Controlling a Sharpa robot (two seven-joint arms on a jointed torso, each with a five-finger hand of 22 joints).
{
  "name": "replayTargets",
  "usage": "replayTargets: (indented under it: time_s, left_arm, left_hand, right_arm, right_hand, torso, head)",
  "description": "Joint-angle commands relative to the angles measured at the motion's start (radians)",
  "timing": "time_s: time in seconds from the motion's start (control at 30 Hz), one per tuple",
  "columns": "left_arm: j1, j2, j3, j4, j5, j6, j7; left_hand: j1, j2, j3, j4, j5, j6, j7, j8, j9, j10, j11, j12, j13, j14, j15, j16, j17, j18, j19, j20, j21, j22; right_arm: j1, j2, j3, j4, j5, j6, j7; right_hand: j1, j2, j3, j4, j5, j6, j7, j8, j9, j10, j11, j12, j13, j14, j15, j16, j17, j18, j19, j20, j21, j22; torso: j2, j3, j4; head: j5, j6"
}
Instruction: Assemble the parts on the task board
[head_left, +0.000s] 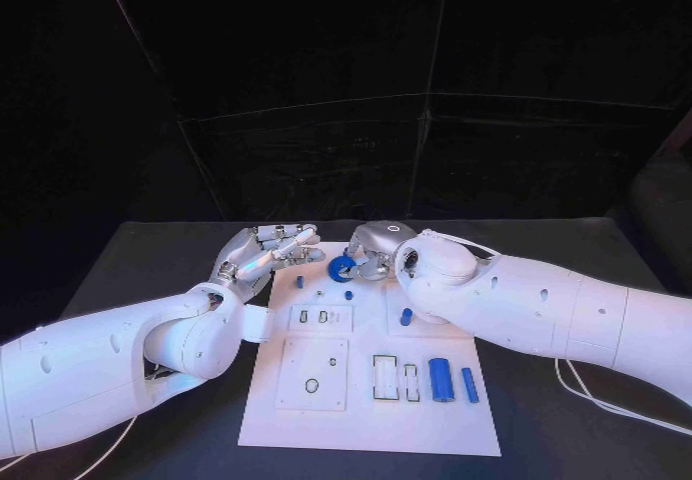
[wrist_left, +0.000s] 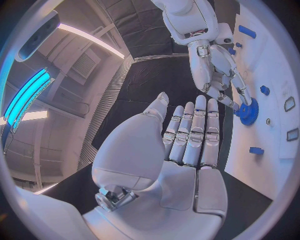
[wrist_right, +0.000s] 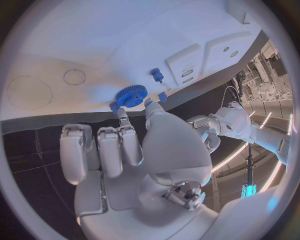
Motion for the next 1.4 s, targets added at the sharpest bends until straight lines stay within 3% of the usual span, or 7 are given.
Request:
replayTargets:
  time_s: [0.03, 0.27, 0.33, 0.57, 0.9, 0.97, 1.4]
  left_arm:
    - [0.002, 0.0, 0.001, 0.001, -0.007, 0.002, 0.005]
    - [0.002, -0.001, 0.001, -0.001, -0.007, 0.0, 0.006]
    - [0.002, -0.001, 0.001, -0.001, -0.007, 0.001, 0.006]
    - [0.002, 0.0, 0.001, -0.006, -0.007, -0.002, 0.008]
    - [0.001, 0.013, 0.0, -0.021, -0.012, -0.001, 0.008]
    - [0.001, 0.016, 0.0, -0.025, -0.013, 0.0, 0.008]
    - [0.001, 0.027, 0.0, -0.043, -0.013, 0.003, 0.01]
  left_hand:
    - [0.002, 0.008, 0.002, -0.008, -0.003, 0.004, -0.002, -0.002, 0.0, 0.005, 0.002, -0.001, -0.001, 0.01, 0.0, -0.007, 0.001, 0.015, 0.006, 0.001, -0.007, -0.001]
    - [0.004, 0.008, 0.003, -0.01, -0.003, 0.004, -0.002, -0.002, 0.0, 0.005, 0.002, -0.002, -0.001, 0.01, 0.0, -0.008, 0.001, 0.015, 0.006, 0.001, -0.007, -0.001]
    - [0.006, 0.007, 0.004, -0.013, -0.003, 0.005, -0.002, -0.002, 0.0, 0.006, 0.001, -0.002, -0.001, 0.011, 0.0, -0.009, 0.001, 0.015, 0.007, 0.001, -0.007, -0.002]
    - [0.009, 0.007, 0.005, -0.016, -0.003, 0.006, -0.003, -0.002, 0.0, 0.007, 0.001, -0.002, -0.001, 0.012, -0.001, -0.01, 0.002, 0.015, 0.008, 0.0, -0.008, -0.003]
    - [0.015, 0.006, 0.008, -0.023, -0.004, 0.01, -0.006, 0.0, 0.001, 0.012, -0.002, 0.0, -0.001, 0.017, -0.003, -0.011, 0.003, 0.016, 0.012, -0.001, -0.008, -0.003]
    - [0.015, 0.006, 0.008, -0.023, -0.004, 0.01, -0.006, 0.0, 0.001, 0.012, -0.002, 0.0, -0.001, 0.017, -0.003, -0.011, 0.003, 0.016, 0.012, -0.001, -0.008, -0.003]
    - [0.014, 0.006, 0.008, -0.023, -0.004, 0.011, -0.006, 0.001, 0.001, 0.013, -0.002, 0.0, -0.001, 0.018, -0.003, -0.012, 0.003, 0.016, 0.013, -0.001, -0.009, -0.004]
  right_arm:
    - [0.002, -0.014, 0.001, 0.018, -0.028, -0.106, 0.001]
    - [0.003, -0.13, 0.001, 0.125, 0.055, -0.215, 0.041]
    - [0.007, -0.173, 0.001, 0.154, 0.112, -0.219, 0.066]
    - [0.021, -0.352, 0.0, 0.222, 0.336, -0.168, 0.242]
    - [0.021, -0.452, -0.002, 0.168, 0.427, -0.15, 0.4]
    - [0.018, -0.455, -0.002, 0.151, 0.435, -0.143, 0.414]
    - [-0.013, -0.423, -0.002, 0.068, 0.447, -0.091, 0.426]
  right_hand:
    - [0.02, 0.004, 0.002, -0.011, -0.007, 0.009, 0.0, 0.001, 0.0, 0.055, 0.0, 0.003, 0.194, 0.087, 0.001, 0.0, 0.177, -0.016, 0.035, 0.002, 0.004, 0.166]
    - [0.055, 0.003, 0.01, -0.032, -0.003, 0.023, -0.003, 0.005, 0.002, 0.056, -0.003, 0.004, 0.195, 0.086, -0.002, -0.001, 0.174, -0.016, 0.036, 0.0, 0.005, 0.169]
    - [0.076, -0.006, 0.014, -0.048, 0.001, 0.034, -0.006, 0.009, 0.003, 0.055, -0.006, 0.003, 0.194, 0.085, -0.004, -0.003, 0.168, -0.016, 0.034, -0.002, 0.004, 0.166]
    - [0.157, -0.027, 0.027, -0.113, -0.023, 0.054, -0.01, 0.008, 0.002, 0.053, -0.011, -0.001, 0.192, 0.084, -0.01, -0.005, 0.166, -0.014, 0.03, -0.009, 0.001, 0.16]
    - [0.176, -0.042, 0.023, -0.137, -0.02, 0.042, -0.008, -0.001, -0.001, 0.05, -0.009, -0.005, 0.189, 0.086, -0.008, -0.002, 0.175, -0.016, 0.035, -0.008, 0.004, 0.168]
    - [0.178, -0.044, 0.021, -0.139, -0.019, 0.039, -0.007, -0.002, -0.002, 0.049, -0.009, -0.006, 0.188, 0.086, -0.007, -0.002, 0.175, -0.016, 0.035, -0.007, 0.004, 0.168]
    - [0.189, -0.042, 0.023, -0.151, -0.015, 0.029, -0.005, -0.003, -0.003, 0.046, -0.007, -0.01, 0.185, 0.086, -0.006, -0.003, 0.174, -0.015, 0.033, -0.006, 0.002, 0.165]
  torso:
    - [0.0, 0.0002, 0.0003]
    - [-0.003, 0.0006, -0.0031]
    - [-0.003, -0.0013, -0.0033]
    - [-0.013, 0.0013, -0.0154]
    - [-0.016, 0.0113, -0.0251]
    - [-0.015, 0.0083, -0.0237]
    - [-0.014, 0.0057, -0.0209]
  head:
    - [0.002, 0.001]
    - [-0.006, 0.003]
    - [-0.013, 0.005]
    - [-0.022, 0.01]
    - [-0.039, 0.011]
    - [-0.045, 0.011]
    - [-0.053, 0.002]
